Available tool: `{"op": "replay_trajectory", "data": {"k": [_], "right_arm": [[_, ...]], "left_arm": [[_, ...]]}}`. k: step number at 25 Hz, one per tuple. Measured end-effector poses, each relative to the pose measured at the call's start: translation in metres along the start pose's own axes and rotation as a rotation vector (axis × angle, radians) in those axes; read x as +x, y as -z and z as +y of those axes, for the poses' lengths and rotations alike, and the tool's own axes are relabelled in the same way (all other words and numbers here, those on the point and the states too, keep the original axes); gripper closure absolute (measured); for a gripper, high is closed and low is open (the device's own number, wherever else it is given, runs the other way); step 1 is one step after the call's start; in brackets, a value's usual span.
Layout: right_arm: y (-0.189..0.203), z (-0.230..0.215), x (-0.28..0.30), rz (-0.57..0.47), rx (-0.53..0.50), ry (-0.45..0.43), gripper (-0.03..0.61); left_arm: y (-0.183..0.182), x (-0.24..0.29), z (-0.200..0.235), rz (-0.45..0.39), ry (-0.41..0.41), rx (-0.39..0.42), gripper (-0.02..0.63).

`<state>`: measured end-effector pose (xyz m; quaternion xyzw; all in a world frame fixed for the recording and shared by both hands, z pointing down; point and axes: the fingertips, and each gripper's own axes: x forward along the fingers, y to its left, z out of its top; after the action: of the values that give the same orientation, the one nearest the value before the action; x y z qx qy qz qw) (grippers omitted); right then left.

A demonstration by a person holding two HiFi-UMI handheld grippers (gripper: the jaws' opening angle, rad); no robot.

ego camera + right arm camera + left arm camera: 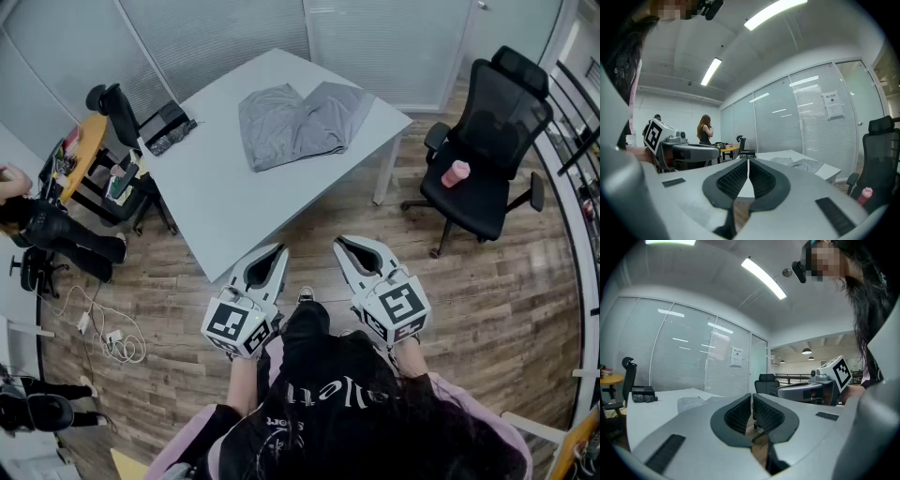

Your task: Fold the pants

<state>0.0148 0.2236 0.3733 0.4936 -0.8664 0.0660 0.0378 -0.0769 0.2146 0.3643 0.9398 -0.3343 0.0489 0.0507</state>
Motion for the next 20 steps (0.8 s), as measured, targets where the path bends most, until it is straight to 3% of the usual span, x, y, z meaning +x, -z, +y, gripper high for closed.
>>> {"op": "replay_trajectory", "data": {"k": [10,20], "right_arm": [[0.005,-0.011,0.013,-0.002,0.029,0.002,0.549],[0.008,-0.029,0.054,0.031,0.047,0.009,0.549]], "left_arm": [[0.008,0.008,0.013,0.013,-0.008,-0.016,0.578],[0.014,0.028,0.058,0.029,-0.017,-0.047,0.578]]}}
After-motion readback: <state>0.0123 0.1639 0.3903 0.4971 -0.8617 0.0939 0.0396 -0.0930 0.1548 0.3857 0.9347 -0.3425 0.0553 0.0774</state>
